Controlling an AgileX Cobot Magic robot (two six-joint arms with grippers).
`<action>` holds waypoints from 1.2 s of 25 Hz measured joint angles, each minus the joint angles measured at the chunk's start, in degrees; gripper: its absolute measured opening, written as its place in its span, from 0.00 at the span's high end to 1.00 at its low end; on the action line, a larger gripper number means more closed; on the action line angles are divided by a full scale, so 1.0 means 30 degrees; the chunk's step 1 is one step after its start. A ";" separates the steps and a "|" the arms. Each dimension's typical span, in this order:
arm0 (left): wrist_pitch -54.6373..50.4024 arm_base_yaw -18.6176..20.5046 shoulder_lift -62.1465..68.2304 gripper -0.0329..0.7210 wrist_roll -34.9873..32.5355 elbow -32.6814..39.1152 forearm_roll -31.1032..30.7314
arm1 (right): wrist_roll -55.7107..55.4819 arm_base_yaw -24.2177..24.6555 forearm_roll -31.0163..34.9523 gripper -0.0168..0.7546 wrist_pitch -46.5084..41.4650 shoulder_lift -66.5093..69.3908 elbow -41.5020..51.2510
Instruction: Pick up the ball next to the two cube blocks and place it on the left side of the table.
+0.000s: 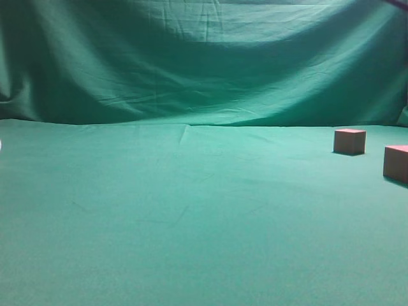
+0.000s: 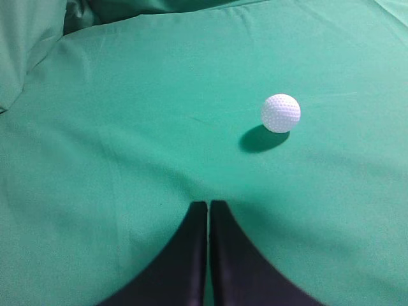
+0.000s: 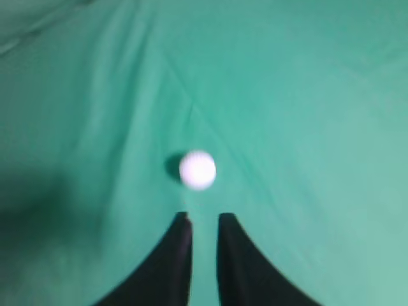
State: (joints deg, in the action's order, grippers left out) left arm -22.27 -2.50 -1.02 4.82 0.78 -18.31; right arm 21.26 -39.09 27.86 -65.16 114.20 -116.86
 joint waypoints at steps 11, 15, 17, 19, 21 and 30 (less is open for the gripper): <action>0.0000 0.0000 0.0000 0.96 0.0000 0.0000 0.0000 | -0.4902 0.1048 -0.6943 0.98 -0.2259 -0.7980 0.4516; 0.0000 0.0000 0.0000 0.96 0.0000 0.0000 0.0000 | -0.5311 0.1048 -0.6979 0.98 -0.1265 -1.1445 0.8560; 0.0000 0.0000 0.0000 0.96 0.0000 0.0000 0.0000 | -0.5436 0.1048 -0.6946 0.98 0.0318 -1.3151 1.1008; 0.0000 0.0000 0.0000 0.96 0.0000 0.0000 0.0000 | -0.5577 0.1048 -0.6946 0.98 0.1771 -1.4981 1.3275; 0.0000 0.0000 0.0000 0.96 0.0000 0.0000 0.0000 | -0.5617 0.1048 -0.6946 0.98 0.3072 -1.6638 1.5609; 0.0000 0.0000 0.0000 0.96 0.0000 0.0000 0.0000 | -0.5658 0.1048 -0.7407 0.98 0.5718 -2.2781 2.2448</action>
State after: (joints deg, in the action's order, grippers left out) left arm -22.27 -2.50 -1.02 4.82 0.78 -18.31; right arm 4.28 -35.95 5.64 -48.01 45.86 -49.51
